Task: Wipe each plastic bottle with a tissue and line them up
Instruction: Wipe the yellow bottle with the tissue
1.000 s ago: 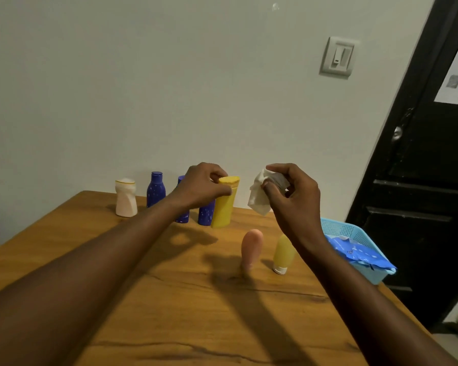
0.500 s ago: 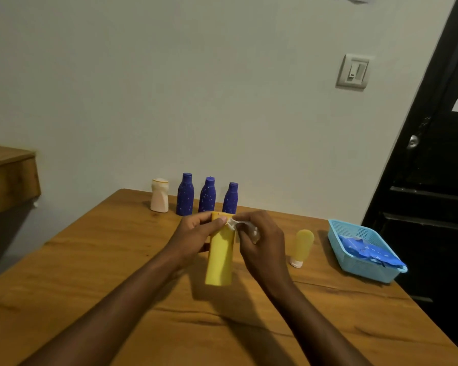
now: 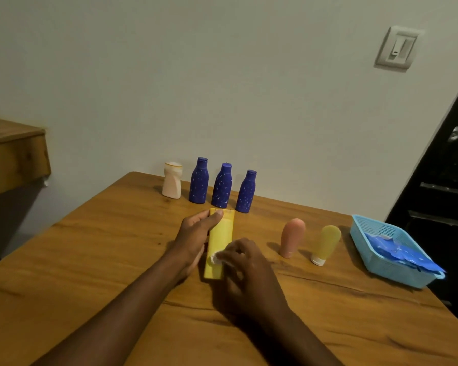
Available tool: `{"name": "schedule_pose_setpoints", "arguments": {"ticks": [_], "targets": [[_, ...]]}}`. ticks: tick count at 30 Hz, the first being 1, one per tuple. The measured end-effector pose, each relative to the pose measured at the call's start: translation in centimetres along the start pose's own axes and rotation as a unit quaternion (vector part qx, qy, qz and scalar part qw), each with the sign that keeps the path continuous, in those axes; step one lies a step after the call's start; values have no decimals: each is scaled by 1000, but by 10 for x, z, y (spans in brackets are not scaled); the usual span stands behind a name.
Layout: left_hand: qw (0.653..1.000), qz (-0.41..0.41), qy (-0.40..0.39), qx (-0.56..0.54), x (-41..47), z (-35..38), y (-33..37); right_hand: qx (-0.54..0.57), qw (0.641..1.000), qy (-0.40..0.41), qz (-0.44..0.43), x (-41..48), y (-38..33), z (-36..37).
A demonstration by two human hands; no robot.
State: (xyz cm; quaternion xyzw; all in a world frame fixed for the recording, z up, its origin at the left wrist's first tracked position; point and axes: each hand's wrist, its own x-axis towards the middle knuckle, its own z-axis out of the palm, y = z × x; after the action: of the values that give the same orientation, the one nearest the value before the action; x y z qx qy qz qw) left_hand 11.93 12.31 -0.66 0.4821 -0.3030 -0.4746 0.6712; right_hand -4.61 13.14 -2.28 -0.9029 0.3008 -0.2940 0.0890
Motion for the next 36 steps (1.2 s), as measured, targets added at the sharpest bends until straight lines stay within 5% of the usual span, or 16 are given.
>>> {"name": "schedule_pose_setpoints", "arguments": {"ticks": [7,17,29,36], "targets": [[1000,-22,18,-3,9,-2,-9,-33,999,-22,-3,0,2,3],[999,-35,-33,-15,7,1,-13,101,977,178,55,65,22,5],[992,-63,-53,-96,5,3,-11,-1,996,-77,-45,-3,-11,-4],[986,-125,-83,-69,-3,2,-9,-39,999,-27,-25,10,2,-6]]}}
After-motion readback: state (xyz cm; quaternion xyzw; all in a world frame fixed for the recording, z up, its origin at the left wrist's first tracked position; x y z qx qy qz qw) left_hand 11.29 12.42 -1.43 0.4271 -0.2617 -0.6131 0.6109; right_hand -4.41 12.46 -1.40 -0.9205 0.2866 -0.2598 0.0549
